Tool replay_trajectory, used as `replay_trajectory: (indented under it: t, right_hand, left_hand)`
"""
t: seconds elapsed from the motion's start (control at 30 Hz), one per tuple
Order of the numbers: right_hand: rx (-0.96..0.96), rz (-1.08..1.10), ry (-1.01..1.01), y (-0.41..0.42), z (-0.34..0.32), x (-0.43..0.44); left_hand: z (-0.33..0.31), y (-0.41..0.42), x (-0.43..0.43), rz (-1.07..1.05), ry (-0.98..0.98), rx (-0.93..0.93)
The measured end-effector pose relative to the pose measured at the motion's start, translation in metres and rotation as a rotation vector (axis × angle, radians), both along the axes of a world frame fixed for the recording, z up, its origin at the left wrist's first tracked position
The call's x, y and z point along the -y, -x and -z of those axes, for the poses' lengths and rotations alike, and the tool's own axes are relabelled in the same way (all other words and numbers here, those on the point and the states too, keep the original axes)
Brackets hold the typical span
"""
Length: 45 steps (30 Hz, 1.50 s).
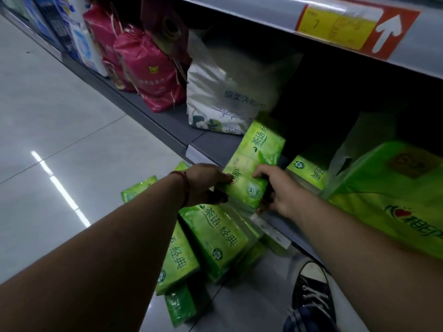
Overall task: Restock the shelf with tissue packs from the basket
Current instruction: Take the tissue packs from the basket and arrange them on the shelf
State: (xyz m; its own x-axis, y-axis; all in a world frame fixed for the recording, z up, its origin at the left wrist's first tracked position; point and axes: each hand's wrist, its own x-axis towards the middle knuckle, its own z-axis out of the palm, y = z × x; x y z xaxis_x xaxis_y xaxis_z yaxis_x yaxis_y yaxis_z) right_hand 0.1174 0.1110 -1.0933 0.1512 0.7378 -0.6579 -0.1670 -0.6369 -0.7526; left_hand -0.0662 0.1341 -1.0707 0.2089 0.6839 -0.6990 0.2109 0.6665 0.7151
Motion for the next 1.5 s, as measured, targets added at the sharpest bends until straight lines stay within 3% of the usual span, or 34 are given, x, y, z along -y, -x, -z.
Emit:
replay_trajectory:
  t: [0.23,0.37,0.5,0.7,0.8,0.93,1.3,1.5]
  right_hand:
    - [0.066,0.144,-0.054,-0.01,0.046,0.022]
    - [0.34,0.12,-0.119,-0.007,0.046,0.025]
    - [0.478,0.102,-0.209,-0.008,0.043,0.029]
    - [0.779,-0.031,-0.457,-0.01,0.042,0.037]
    - [0.925,-0.159,-0.556,-0.01,0.039,0.033]
    - [1.048,-0.186,-0.525,-0.015,0.043,0.016]
    - [1.276,-0.091,-0.455,-0.052,0.041,-0.012]
    - [1.277,-0.021,-0.353,-0.059,0.039,-0.022]
  left_hand:
    - [0.033,-0.006,0.004,-0.081,0.06,0.042]
    - [0.035,-0.01,0.004,-0.159,-0.059,0.025]
    - [0.04,-0.02,0.0,-0.253,-0.191,0.049]
    - [0.039,-0.032,0.003,-0.192,-0.384,0.014]
    - [0.037,-0.043,0.0,-0.174,-0.386,0.042]
    - [0.038,-0.063,-0.002,-0.145,-0.321,0.148]
    - [0.049,-0.096,-0.021,-0.071,-0.269,0.194]
    - [0.049,-0.1,-0.03,-0.027,-0.243,0.214]
